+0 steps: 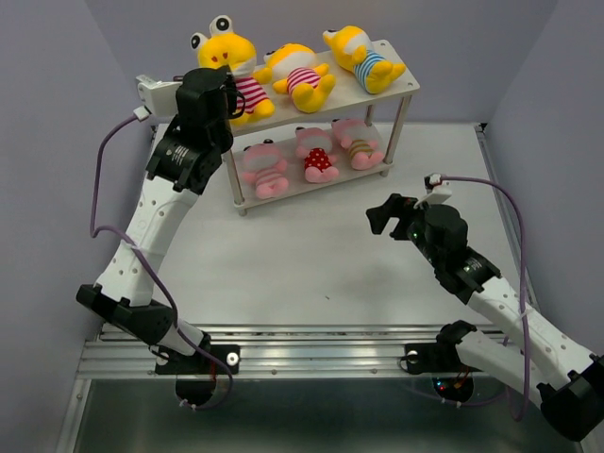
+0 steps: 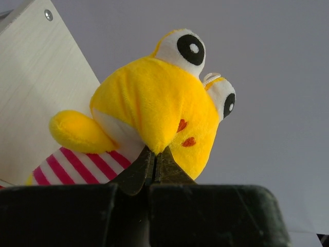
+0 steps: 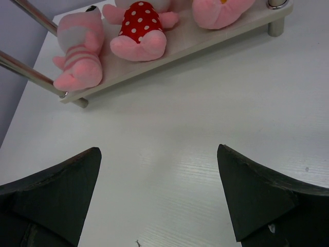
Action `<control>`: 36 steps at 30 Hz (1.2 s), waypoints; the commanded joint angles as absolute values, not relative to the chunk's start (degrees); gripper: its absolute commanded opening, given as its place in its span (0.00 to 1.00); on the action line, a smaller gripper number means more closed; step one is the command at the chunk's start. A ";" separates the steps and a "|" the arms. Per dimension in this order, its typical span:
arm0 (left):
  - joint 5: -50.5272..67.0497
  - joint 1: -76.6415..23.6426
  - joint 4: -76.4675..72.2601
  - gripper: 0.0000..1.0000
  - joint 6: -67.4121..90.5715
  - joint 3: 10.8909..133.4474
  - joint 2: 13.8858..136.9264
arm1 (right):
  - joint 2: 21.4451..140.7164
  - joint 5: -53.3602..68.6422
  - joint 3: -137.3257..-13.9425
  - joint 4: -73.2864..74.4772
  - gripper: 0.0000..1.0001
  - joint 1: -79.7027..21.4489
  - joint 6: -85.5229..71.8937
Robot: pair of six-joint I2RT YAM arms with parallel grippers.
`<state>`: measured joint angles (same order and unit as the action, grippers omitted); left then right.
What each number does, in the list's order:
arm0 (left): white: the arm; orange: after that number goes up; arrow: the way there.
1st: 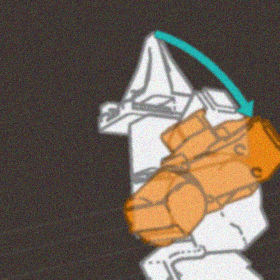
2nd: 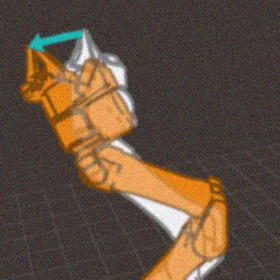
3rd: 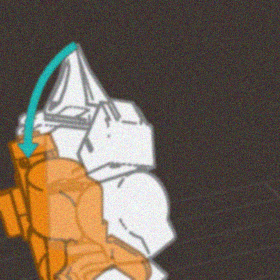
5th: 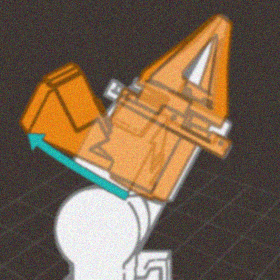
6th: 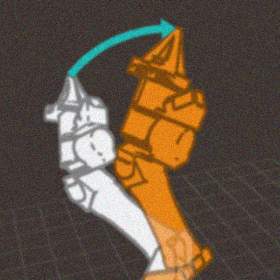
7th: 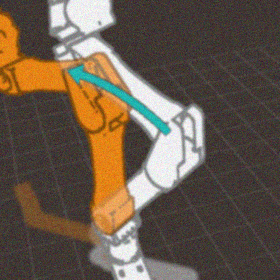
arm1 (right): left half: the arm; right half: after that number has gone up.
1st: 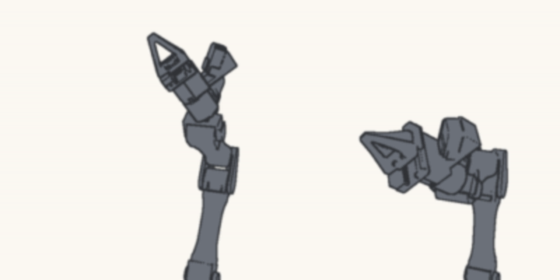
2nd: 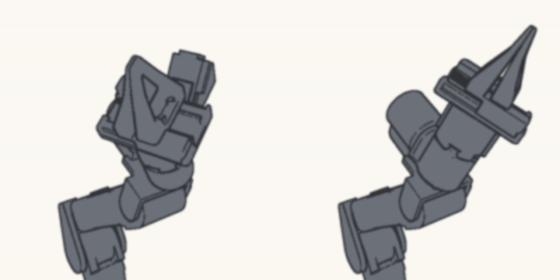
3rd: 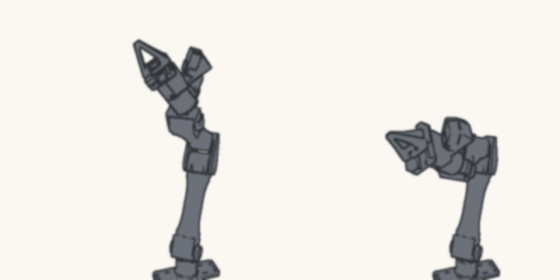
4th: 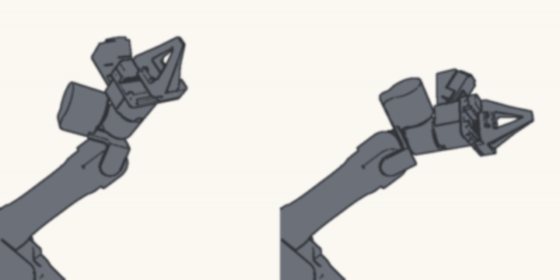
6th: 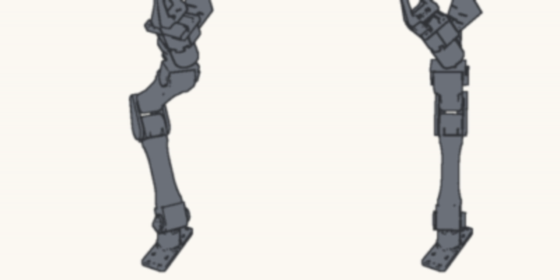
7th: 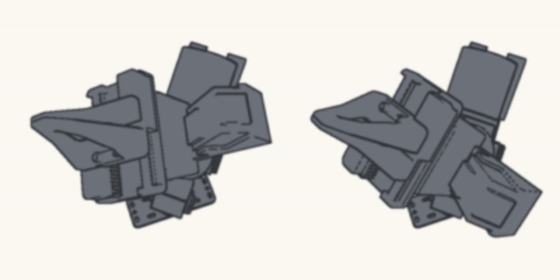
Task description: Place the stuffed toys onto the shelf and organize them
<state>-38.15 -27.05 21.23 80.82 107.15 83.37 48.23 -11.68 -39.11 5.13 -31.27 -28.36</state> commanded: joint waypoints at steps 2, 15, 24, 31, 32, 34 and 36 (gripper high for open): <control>-41.49 -27.77 24.17 0.00 87.10 111.71 85.34 | 48.16 -15.47 -41.04 6.41 1.00 -31.73 -29.09; -44.38 -28.04 30.23 0.00 87.01 115.23 88.95 | 49.05 -17.14 -41.92 8.17 1.00 -31.73 -29.97; -43.77 -27.42 28.39 0.01 83.85 115.93 91.23 | 48.78 -18.37 -41.57 8.44 1.00 -31.73 -29.53; -40.61 -25.14 26.39 0.05 83.24 114.36 92.20 | 48.69 -19.34 -41.66 8.88 1.00 -31.73 -29.36; -40.43 -25.05 26.11 0.05 82.36 114.17 92.37 | 48.69 -19.34 -41.57 8.88 1.00 -31.73 -29.36; -39.90 -24.61 26.63 0.10 82.09 114.87 92.90 | 48.78 -19.51 -41.57 8.88 1.00 -31.73 -29.35; -39.29 -24.17 27.43 0.19 82.62 114.88 93.51 | 49.04 -19.51 -41.75 8.96 1.00 -31.73 -29.18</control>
